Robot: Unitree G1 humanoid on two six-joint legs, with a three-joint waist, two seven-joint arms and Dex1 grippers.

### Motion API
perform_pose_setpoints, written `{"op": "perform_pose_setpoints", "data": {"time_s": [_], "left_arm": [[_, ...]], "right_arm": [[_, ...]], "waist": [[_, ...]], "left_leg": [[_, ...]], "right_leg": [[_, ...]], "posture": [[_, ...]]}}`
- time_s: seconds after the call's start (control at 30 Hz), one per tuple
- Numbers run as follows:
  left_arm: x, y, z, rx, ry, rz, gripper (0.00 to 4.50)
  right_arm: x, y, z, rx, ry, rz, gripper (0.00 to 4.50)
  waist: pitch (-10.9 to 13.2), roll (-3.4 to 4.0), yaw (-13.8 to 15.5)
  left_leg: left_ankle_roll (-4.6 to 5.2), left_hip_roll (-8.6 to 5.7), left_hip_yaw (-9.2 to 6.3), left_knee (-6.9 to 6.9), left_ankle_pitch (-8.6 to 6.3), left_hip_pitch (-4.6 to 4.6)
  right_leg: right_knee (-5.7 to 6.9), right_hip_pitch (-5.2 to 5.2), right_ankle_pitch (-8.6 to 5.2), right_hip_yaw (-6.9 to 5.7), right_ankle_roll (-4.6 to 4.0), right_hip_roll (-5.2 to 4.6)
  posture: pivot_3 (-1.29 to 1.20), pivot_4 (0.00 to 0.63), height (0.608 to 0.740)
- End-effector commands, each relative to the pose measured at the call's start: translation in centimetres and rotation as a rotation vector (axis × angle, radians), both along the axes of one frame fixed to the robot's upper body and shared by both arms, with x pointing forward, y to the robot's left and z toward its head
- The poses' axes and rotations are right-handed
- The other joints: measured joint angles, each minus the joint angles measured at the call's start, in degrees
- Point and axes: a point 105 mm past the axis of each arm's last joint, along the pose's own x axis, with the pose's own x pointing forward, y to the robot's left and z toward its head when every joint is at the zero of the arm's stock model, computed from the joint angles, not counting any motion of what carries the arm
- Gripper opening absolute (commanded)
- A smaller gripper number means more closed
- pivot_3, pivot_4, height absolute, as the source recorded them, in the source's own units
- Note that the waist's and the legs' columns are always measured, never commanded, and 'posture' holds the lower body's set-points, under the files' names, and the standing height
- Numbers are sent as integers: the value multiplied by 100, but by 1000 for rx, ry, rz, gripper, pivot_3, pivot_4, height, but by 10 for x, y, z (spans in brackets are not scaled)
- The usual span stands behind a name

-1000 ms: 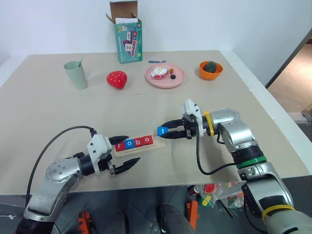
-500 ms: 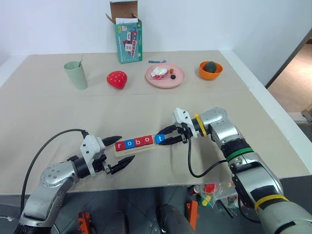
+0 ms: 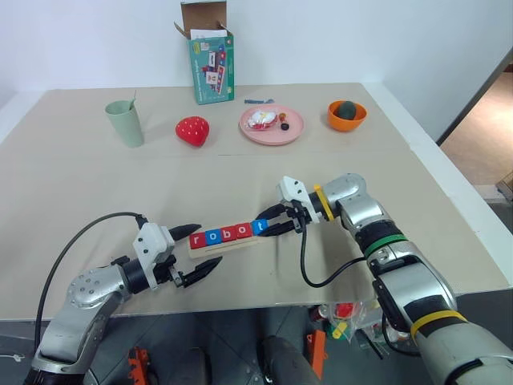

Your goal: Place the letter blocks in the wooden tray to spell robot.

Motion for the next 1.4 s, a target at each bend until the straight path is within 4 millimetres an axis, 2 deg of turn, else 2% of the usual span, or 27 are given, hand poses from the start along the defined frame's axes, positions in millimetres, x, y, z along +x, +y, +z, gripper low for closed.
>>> {"op": "perform_pose_setpoints", "data": {"time_s": [0.03,0.3,0.9,0.93,1.07,1.1,1.13,1.17,1.2,1.23,1.3,1.33,1.4], "left_arm": [[-4,-2,10,12,-46,-14,4500],[-6,-4,8,14,-41,-20,4500],[-7,-5,6,24,-34,-22,4500],[-7,-5,6,25,-34,-22,4500],[-7,-6,7,27,-36,-26,4500],[-7,-6,7,27,-36,-27,4500],[-7,-6,7,29,-37,-28,4500],[-7,-6,7,30,-38,-29,4500],[-6,-6,7,31,-38,-30,4500],[-6,-6,7,31,-39,-30,4500],[-5,-5,7,32,-40,-31,4500],[-5,-6,7,33,-41,-33,4500],[-4,-6,7,33,-42,-36,4500]], "right_arm": [[4,3,13,11,-46,18,1200],[5,10,14,-1,-56,30,1200],[3,10,7,-17,-20,36,1200],[3,11,7,-14,-14,30,1700],[5,12,10,6,-12,20,1700],[5,12,11,14,-12,16,2320],[6,13,13,23,-9,11,2414],[6,13,14,33,-8,6,2863],[7,13,16,41,-7,1,2863],[7,14,17,48,-1,-3,3478],[6,14,19,55,5,-1,4196],[5,13,20,55,8,3,4444],[6,12,22,71,12,-2,4444]], "waist": [[0,0,0],[0,0,-2],[0,1,-1],[0,1,-1],[0,1,-2],[0,1,-2],[1,1,-2],[0,1,-2],[1,1,-2],[0,1,-1],[0,1,-1],[0,1,0],[1,1,-1]], "left_leg": [[0,0,1,0,0,0],[0,0,1,0,0,0],[0,0,1,-1,0,0],[0,0,1,-1,0,0],[0,0,1,-1,0,0],[0,0,1,-1,0,0],[0,0,1,-1,0,0],[0,1,1,-1,0,0],[0,1,1,-1,0,0],[0,1,0,-1,0,0],[0,0,0,-1,0,-1],[0,0,1,0,0,-1],[0,0,2,-1,0,-1]], "right_leg": [[0,0,0,1,0,0],[0,-1,0,1,0,0],[0,-1,0,1,0,0],[0,-1,0,1,0,0],[0,-1,0,1,0,0],[0,-1,0,1,0,0],[0,-1,0,1,0,0],[0,-1,0,1,0,1],[0,-1,0,1,0,1],[0,-1,0,0,0,1],[0,-1,0,0,0,0],[0,-1,0,1,0,-1],[0,-1,0,1,0,-1]], "posture": [[0,150,740],[0,150,740],[0,150,740],[0,150,740],[0,150,740],[0,150,740],[0,150,740],[0,150,740],[0,150,740],[0,150,740],[0,150,740],[0,150,740],[0,150,740]]}}
